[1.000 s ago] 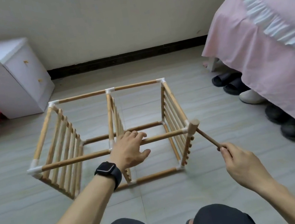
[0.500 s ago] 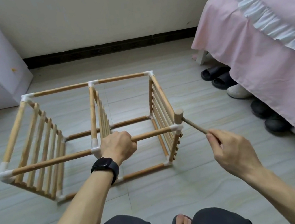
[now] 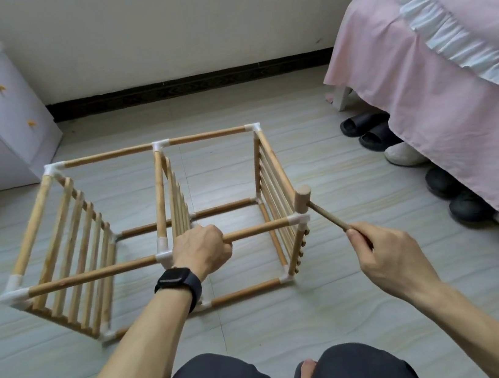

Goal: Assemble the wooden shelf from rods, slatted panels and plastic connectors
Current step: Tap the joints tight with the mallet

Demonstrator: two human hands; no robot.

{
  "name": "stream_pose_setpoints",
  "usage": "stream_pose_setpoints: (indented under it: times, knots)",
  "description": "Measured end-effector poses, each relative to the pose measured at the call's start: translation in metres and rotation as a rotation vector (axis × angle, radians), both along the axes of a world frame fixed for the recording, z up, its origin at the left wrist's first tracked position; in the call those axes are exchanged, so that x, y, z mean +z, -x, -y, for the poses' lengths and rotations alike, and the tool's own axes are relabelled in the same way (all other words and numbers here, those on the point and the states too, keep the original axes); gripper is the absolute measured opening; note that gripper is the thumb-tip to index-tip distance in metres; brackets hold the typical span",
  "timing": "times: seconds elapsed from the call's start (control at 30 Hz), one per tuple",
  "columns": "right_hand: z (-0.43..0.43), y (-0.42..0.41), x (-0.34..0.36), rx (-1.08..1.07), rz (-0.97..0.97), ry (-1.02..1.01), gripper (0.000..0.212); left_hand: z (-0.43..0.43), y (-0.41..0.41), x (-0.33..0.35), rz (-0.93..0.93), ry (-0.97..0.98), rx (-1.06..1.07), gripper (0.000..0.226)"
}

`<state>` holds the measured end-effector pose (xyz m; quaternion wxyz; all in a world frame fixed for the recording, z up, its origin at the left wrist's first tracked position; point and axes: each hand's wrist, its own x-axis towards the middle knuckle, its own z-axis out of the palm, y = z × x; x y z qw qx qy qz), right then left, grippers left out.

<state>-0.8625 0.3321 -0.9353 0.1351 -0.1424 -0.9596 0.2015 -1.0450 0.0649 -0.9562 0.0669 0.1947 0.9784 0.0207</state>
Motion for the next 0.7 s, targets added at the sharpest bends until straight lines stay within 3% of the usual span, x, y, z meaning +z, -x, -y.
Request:
stream_pose_setpoints:
  times: [0.1,0.23,0.3,0.37,0.5,0.53,0.63,0.7]
  knots:
    - [0.01,0.003,0.015,-0.006,-0.164,0.153,0.018,0.015,-0.009,0.003,0.144,0.057,-0.021,0.026]
    - [0.024,0.023,0.019,-0.07,-0.148,0.265,0.024,0.041,-0.013,0.023,0.838,0.071,-0.058,0.031]
    - [0.026,0.037,0.016,-0.112,-0.113,0.328,0.026,0.045,-0.007,0.038,1.036,-0.01,-0.068,0.038]
    - [0.027,0.052,0.012,-0.144,-0.043,0.369,0.026,0.041,0.009,0.047,0.846,-0.113,-0.101,0.036]
    - [0.025,0.085,0.006,-0.142,0.053,0.352,0.033,0.043,0.039,0.042,-0.074,-0.168,0.048,0.041]
    - [0.023,0.093,0.007,-0.138,0.063,0.323,0.034,0.049,0.042,0.033,-0.162,-0.163,0.13,0.048]
    - [0.014,0.114,0.008,-0.146,0.113,0.178,0.037,0.069,0.039,0.0,-0.049,-0.215,0.323,0.093]
    - [0.01,0.124,0.014,-0.146,0.066,0.099,0.037,0.076,0.039,-0.012,-0.051,-0.218,0.331,0.109]
